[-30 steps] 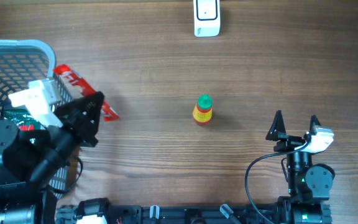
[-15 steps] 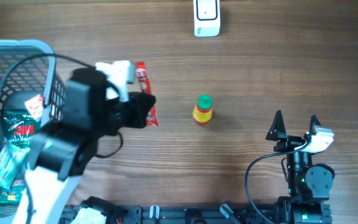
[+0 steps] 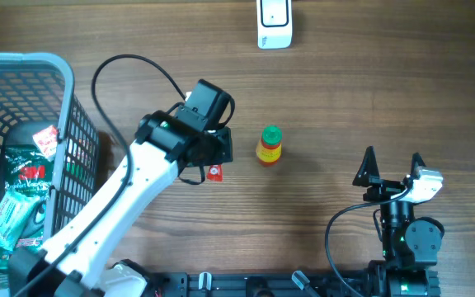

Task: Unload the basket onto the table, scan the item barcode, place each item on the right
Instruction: 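Lift sachet out and lay it on table beside the bottle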

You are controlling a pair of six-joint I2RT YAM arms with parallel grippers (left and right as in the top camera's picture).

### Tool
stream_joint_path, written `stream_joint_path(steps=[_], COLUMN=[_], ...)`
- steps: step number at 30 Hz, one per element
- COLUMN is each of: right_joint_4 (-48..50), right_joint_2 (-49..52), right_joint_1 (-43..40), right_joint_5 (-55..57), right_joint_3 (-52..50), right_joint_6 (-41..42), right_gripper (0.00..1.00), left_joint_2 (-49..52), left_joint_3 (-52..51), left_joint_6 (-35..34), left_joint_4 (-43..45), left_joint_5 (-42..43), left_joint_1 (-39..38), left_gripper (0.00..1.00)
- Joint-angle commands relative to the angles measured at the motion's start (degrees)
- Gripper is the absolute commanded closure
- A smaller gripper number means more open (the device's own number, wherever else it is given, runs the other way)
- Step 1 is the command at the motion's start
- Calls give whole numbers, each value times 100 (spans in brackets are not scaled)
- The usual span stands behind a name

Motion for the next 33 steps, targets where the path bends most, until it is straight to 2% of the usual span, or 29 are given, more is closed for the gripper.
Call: stream_joint_path(steps=[1,12,18,20,22,26,29,31,33], right_joint_4=[28,28,28,28,28,28,28,28,28], right_joint_2=[7,7,7,7,7,7,7,7,7], right_joint_1=[33,33,33,33,33,33,33,33,33], right_joint_5=[87,87,87,87,87,87,87,87,87], right_joint_3=[0,0,0,0,0,0,0,0,0], right_joint_6=[-109,-111,-109,-111,-111,-109,-109,-111,-109], right_gripper=[0,0,0,0,0,0,0,0,0], left_joint_2=[560,1740,2033,2131,2162,2162,2162,2162,2162], left_joint_3=[59,48,24,-20,-168,-468,-573,-603,-603], left_joint_6=[-332,-439,-442,-442,-461,-570,-568,-568,-568], left_joint_4=[52,483,531,551,640,745,743,739,702], left_joint_5=[-243,-240,-155,-155,-153,-155,-155,-155,-155], left_joint_1=[-20,-20,-57,-107,-188,-431,-566,-649,-739], left_gripper=[96,96,93,89,83,61,37,4,0])
